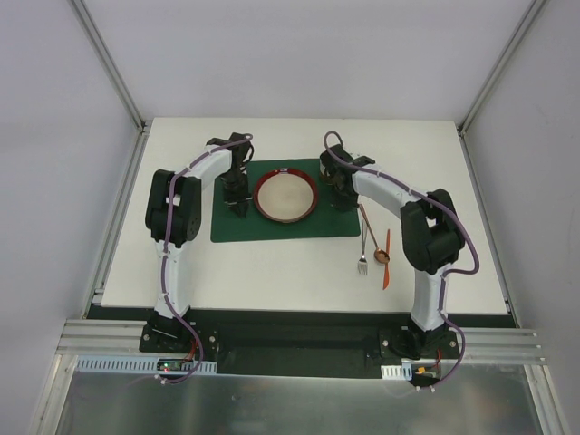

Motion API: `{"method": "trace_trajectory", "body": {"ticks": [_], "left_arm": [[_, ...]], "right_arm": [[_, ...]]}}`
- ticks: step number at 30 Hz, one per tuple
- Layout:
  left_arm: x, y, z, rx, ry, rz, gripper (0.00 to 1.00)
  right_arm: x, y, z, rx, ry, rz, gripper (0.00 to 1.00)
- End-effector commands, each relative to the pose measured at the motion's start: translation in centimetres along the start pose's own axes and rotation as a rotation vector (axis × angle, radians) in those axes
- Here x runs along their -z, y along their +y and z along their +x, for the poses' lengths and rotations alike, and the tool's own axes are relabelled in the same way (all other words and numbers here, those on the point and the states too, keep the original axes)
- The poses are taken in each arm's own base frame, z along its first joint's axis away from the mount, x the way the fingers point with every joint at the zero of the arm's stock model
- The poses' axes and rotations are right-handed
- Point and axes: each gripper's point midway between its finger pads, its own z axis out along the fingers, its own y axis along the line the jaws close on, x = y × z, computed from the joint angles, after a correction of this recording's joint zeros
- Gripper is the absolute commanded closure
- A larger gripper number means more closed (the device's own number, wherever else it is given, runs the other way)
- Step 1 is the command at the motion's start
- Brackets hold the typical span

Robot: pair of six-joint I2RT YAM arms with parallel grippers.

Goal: Set the dinner table for one person
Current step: Pick up the spoon from the center of the board.

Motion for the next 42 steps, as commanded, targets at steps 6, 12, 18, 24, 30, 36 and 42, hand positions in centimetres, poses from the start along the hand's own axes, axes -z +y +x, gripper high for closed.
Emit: {"method": "trace_trajectory", "body": {"ticks": [6, 12, 18, 24, 30, 36, 42], "left_arm": [[0.9, 0.2, 0.4, -0.001, 0.003, 0.000, 0.86], [1.8, -0.1, 0.2, -0.013, -0.035, -0.010, 0.62], [4.6, -1.0, -0.1, -0.024, -0.109, 0.028, 0.55], [6.4, -1.6, 0.7, -0.018, -0.129, 0.074, 0.60], [6.8, -1.9, 2.1, -0.009, -0.137, 0.088, 0.62], [5.5, -1.5, 3.5, -0.001, -0.112, 0.078, 0.64], [4.6, -1.3, 4.2, -0.006, -0.094, 0.073, 0.66]], "right_arm": [[-0.1, -1.9, -1.1, 0.014, 0.005, 0.052, 1.00], [0.2, -3.5, -0.8, -0.001, -0.016, 0.094, 0.96], [0.3, -6.3, -1.1, -0.028, -0.024, 0.153, 0.77], [0.7, -9.0, -1.0, -0.044, -0.034, 0.193, 0.76], [0.2, -10.5, 0.0, -0.067, -0.007, 0.190, 0.76], [-0.4, -10.7, 1.5, -0.059, 0.024, 0.178, 0.76], [0.6, -11.2, 1.0, -0.065, -0.001, 0.182, 0.76]]}}
